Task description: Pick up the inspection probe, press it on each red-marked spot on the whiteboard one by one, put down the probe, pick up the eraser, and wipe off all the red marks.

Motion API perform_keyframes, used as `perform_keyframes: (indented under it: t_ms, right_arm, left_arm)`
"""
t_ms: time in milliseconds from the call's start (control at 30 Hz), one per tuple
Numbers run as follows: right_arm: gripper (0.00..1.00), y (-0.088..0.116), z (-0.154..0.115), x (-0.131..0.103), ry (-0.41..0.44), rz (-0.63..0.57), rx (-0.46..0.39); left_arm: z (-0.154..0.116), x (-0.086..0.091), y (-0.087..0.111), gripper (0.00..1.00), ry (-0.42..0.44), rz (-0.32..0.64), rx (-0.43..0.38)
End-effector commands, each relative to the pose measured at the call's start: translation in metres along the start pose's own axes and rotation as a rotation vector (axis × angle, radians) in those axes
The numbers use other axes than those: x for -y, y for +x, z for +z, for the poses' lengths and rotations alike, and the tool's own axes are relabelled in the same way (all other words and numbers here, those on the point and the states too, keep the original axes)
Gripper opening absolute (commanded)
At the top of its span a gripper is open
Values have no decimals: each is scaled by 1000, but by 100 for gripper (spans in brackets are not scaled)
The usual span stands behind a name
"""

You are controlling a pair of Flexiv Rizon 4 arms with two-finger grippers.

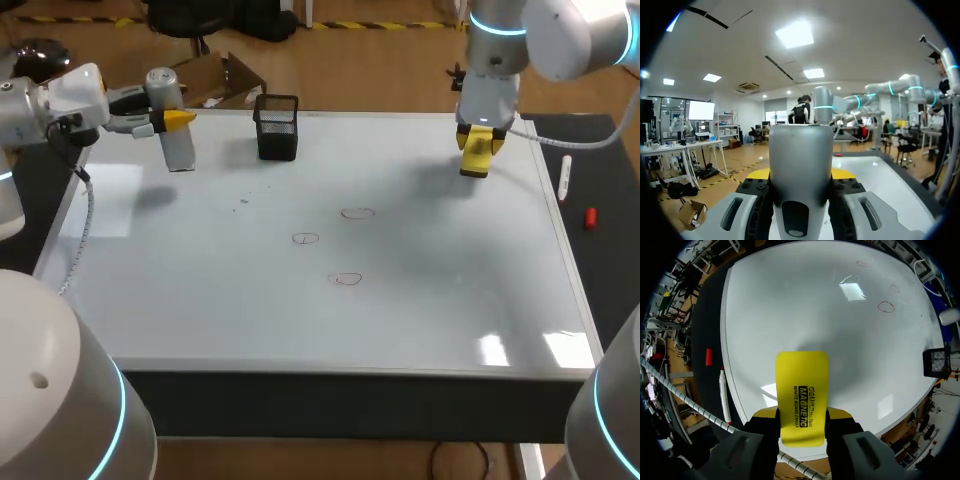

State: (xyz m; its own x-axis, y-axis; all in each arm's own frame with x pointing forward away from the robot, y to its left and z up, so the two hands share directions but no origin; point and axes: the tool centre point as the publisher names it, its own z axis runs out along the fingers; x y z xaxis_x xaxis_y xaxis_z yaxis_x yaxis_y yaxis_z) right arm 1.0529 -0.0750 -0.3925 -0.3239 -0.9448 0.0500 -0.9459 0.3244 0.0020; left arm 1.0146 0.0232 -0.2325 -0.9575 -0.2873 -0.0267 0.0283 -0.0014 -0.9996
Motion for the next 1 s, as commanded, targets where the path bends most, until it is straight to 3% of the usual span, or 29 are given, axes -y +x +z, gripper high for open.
perform_keyframes:
  t_ms: [33, 267, 533, 733, 1000]
  right_arm:
    - [0, 1, -1, 0, 3, -2, -2]
    - [0, 1, -1, 0, 3, -2, -2]
    - [0, -22, -5, -21, -2, -127, 44]
    - [0, -50, -10, -47, 32, -220, 48]
    - [0, -102, -26, -89, 78, -378, 61]
  left_arm:
    - [0, 2, 2, 0, -1, 3, 7]
    - [0, 2, 2, 0, -1, 3, 7]
    - [0, 2, 2, 0, -1, 3, 7]
    - [0, 2, 2, 0, -1, 3, 7]
    - [0, 2, 2, 0, -1, 3, 7]
